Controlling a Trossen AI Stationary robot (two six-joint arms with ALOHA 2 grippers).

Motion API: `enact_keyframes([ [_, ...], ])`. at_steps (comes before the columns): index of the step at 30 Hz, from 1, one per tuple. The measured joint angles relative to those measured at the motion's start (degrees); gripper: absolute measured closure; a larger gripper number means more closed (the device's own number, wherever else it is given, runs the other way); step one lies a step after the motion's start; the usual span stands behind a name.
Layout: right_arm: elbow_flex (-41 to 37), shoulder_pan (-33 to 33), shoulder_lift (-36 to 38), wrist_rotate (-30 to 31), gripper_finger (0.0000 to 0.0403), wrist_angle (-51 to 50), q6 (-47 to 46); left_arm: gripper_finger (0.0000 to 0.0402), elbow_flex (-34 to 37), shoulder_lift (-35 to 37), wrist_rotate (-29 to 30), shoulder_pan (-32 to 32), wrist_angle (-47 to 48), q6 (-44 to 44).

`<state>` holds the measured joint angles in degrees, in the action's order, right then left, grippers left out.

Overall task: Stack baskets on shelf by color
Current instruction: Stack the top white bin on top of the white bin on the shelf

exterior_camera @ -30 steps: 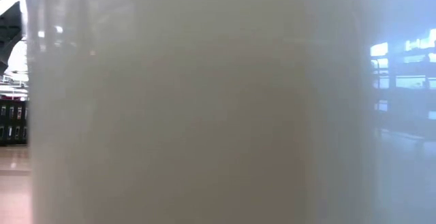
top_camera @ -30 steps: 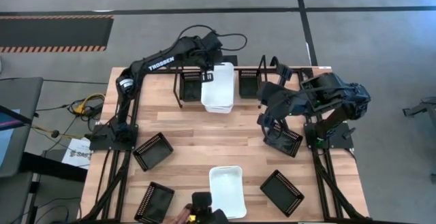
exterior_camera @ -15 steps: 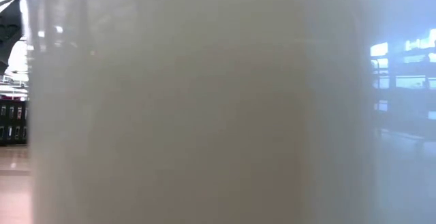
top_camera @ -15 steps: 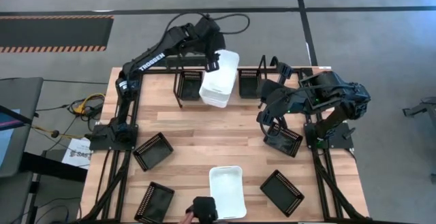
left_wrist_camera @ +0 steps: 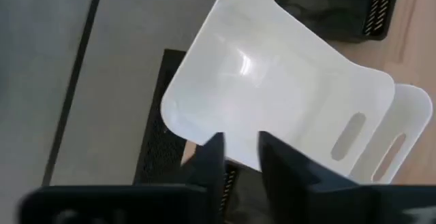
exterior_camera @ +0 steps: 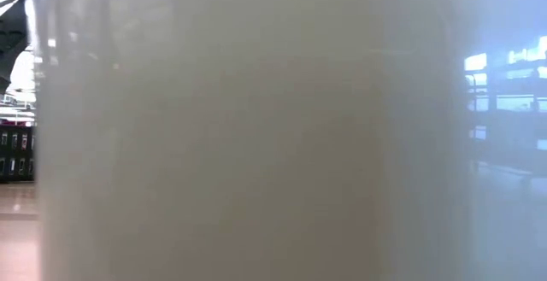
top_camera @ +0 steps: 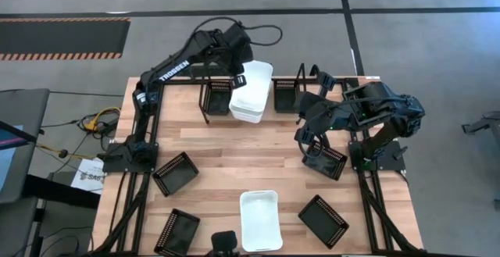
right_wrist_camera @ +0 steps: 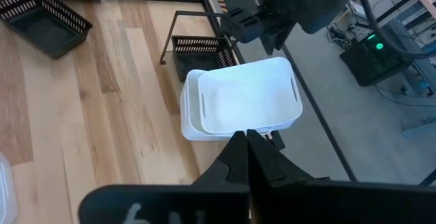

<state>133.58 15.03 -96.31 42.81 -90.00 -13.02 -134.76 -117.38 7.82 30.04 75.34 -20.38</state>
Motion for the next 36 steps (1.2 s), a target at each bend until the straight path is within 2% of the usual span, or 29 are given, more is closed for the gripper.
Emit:
enact_keyframes([
  [3, 0.0, 0.0, 0.0, 0.01, 0.0399, -0.01, -0.01, 0.0388, 0.0, 0.0, 1.35, 0.04, -1.27, -2.58],
  [5, 0.0, 0.0, 0.0, 0.02, 0.0398, -0.02, 0.02, 0.0395, 0.0, 0.0, 2.87, 0.04, -3.81, -4.77],
  [8, 0.0, 0.0, 0.0, 0.02, 0.0399, -0.02, 0.11, 0.0377, 0.0, 0.0, 3.77, 0.32, -7.67, -10.47],
  [12, 0.0, 0.0, 0.0, 0.02, 0.0399, -0.01, 0.17, 0.0332, 0.0, 0.0, 2.59, 0.59, -11.69, -17.21],
  [19, 0.0, 0.0, 0.0, -0.66, 0.04, -0.01, 0.15, 0.0259, 0.15, -2.15, 2.57, 1.53, -12.89, -19.6],
  [36, 0.0, 0.74, 0.0, -1.37, 0.0399, -0.04, -0.47, 0.0258, 0.31, -8.31, 4.95, 4.7, -11.37, -21.42],
])
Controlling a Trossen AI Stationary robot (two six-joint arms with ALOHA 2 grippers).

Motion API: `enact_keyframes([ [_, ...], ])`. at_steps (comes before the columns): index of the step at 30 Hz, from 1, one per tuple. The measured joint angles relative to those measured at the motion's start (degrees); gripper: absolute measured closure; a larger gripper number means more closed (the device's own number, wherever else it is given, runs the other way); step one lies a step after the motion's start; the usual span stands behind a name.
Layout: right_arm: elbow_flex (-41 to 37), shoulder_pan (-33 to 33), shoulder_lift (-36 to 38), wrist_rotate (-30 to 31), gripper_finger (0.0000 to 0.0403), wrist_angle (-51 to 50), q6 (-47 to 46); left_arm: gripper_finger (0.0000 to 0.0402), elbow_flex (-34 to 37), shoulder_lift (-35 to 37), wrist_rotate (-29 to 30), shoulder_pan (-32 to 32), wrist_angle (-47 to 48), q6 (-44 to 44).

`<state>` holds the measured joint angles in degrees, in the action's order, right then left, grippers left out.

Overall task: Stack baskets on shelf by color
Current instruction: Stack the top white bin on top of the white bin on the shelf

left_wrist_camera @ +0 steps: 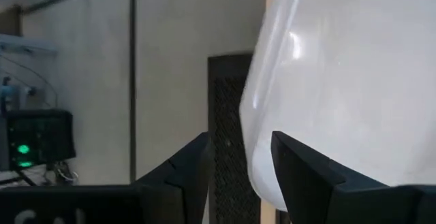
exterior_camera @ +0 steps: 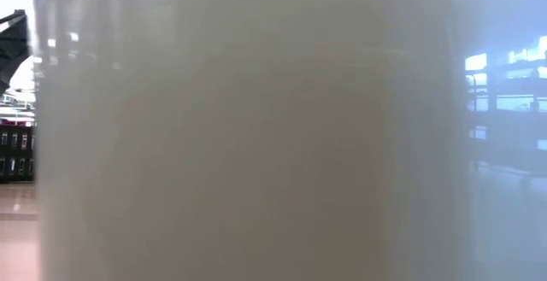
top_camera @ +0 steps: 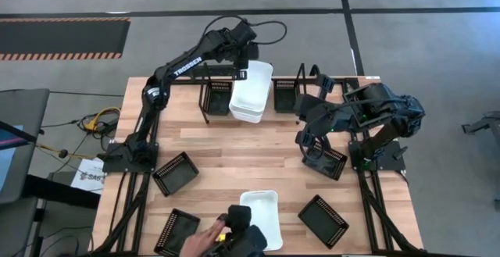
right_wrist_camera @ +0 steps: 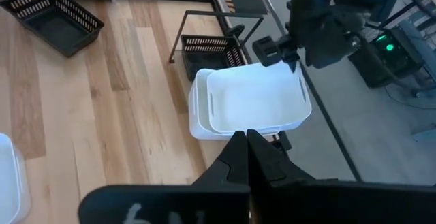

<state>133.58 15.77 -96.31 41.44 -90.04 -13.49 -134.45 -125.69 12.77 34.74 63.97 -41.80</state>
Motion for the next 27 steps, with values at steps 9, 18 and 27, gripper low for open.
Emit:
enact_keyframes([
  [9, 0.0, 0.37, 0.0, 0.0, 0.0398, 0.01, -0.09, 0.0293, -0.01, -1.15, 1.89, -0.24, -1.86, -0.66],
  [18, 0.0, 0.33, 0.0, 0.41, 0.0397, 0.04, -0.09, 0.0399, -0.5, -0.78, 2.44, -0.7, -1.07, 3.46],
  [27, 0.0, 0.33, 0.0, 0.54, 0.0398, 0.03, -0.09, 0.0401, -0.5, 0.77, -1.99, -1.09, 0.76, 10.22],
])
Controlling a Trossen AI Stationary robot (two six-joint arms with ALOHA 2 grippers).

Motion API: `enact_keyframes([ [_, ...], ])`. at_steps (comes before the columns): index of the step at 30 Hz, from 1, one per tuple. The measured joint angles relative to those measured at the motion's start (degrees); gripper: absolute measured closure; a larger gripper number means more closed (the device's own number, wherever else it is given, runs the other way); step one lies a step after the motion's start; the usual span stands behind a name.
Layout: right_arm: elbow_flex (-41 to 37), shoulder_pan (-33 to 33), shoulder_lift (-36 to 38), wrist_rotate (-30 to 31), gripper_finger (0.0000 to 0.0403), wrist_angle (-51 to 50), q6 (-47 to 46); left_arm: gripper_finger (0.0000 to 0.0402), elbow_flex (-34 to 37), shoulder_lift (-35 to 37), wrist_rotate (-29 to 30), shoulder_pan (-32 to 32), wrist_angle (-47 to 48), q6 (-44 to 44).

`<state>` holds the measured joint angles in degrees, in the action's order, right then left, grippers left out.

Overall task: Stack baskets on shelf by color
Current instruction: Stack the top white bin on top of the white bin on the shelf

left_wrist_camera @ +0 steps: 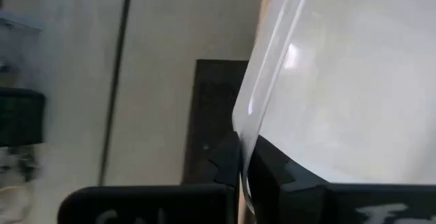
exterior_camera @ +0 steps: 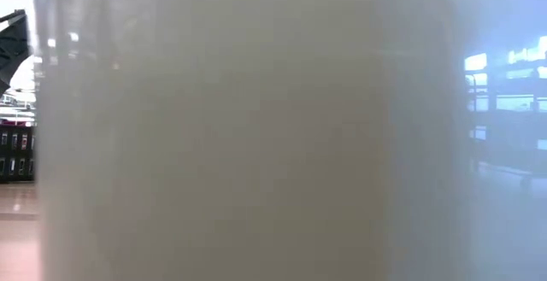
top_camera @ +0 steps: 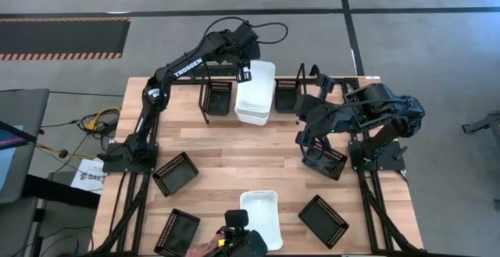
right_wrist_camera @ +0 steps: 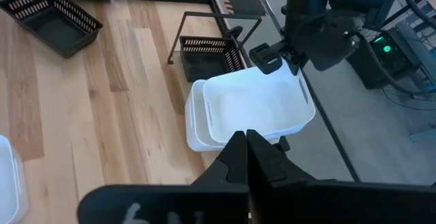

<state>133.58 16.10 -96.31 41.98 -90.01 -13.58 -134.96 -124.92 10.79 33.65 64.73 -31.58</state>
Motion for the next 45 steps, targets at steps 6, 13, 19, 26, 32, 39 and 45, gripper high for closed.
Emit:
enact_keyframes([
  [6, 0.0, 0.0, 0.0, 0.07, 0.0397, -0.01, 0.02, 0.0401, 0.0, 2.71, -0.2, 0.0, 0.7, 2.28],
  [13, 0.0, 0.0, 0.0, 0.09, 0.0397, 0.0, 0.02, 0.0401, -0.11, 6.42, -7.18, 0.45, 8.67, 0.58],
  [19, -0.04, 0.0, -0.42, 0.07, 0.0397, -0.01, 0.0, 0.0401, -0.04, 6.42, -12.76, 1.89, 14.5, -0.6],
  [26, -0.04, 0.02, -1.22, -0.07, 0.0397, 0.0, -1.25, 0.0401, -0.04, 6.42, -12.78, 2.03, 10.28, -2.94],
  [32, -0.02, 0.02, -1.53, -0.28, 0.0398, -0.01, -1.47, 0.0401, -0.04, 6.42, -15.08, 2.07, 8.53, -4.19],
  [39, -0.02, 0.02, -1.51, -0.22, 0.0398, -0.01, -3.89, 0.0401, 0.11, 6.35, -18.87, 3.75, 7.96, -4.23],
  [45, -0.02, 0.02, -1.51, -0.11, 0.0398, 0.01, -5.48, 0.0401, 0.11, 6.33, -19.16, 4.98, 7.28, -5.43],
])
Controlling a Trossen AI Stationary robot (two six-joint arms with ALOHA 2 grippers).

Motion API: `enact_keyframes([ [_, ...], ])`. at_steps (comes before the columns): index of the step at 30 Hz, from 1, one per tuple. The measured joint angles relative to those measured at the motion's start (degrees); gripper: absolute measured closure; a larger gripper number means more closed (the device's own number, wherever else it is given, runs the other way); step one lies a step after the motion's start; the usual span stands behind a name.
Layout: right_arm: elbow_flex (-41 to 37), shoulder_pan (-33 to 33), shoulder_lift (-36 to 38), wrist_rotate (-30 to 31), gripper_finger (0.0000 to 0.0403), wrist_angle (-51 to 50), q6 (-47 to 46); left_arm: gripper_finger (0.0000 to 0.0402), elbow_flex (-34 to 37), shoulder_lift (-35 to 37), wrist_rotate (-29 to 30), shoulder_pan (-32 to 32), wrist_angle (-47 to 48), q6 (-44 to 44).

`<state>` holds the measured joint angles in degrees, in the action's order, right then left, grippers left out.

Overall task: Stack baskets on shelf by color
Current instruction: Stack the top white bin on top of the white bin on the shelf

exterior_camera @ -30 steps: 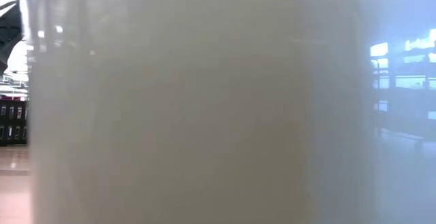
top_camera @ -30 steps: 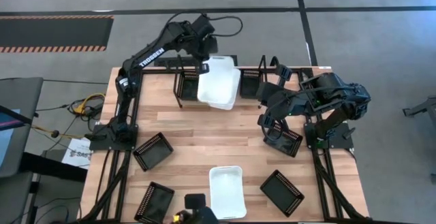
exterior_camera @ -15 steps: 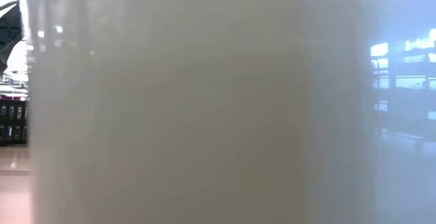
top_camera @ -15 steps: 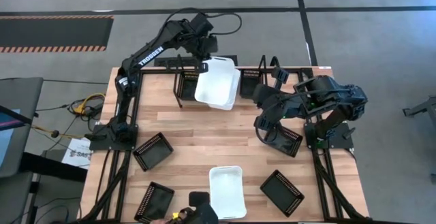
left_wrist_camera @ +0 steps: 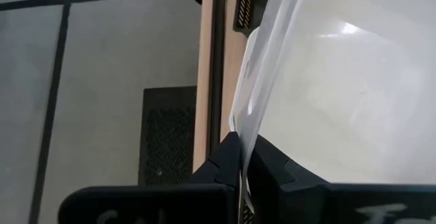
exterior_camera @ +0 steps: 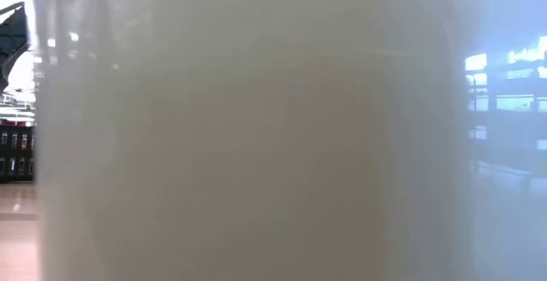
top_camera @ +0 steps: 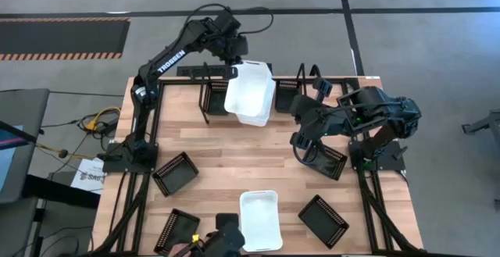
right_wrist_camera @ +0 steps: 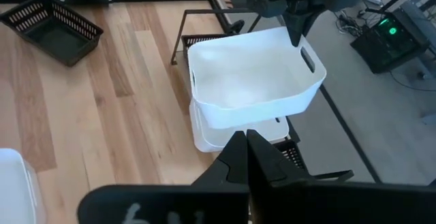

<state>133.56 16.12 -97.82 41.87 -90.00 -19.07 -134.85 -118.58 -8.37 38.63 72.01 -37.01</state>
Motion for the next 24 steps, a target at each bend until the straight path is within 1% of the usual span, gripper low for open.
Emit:
enact_keyframes([
  [7, 0.0, 0.0, 0.0, 0.09, 0.0398, 0.02, -1.83, 0.0401, 0.0, -1.44, -1.43, 0.22, -3.21, -1.38],
  [14, 0.0, 0.0, 0.0, 0.17, 0.0398, 0.04, -3.45, 0.0401, 0.0, -3.93, -3.26, 0.29, -1.61, -1.75],
  [24, 0.0, -0.02, 0.02, 0.3, 0.0398, 0.11, -4.09, 0.0401, 0.02, -8.58, -2.51, 0.33, -0.16, -2.49],
])
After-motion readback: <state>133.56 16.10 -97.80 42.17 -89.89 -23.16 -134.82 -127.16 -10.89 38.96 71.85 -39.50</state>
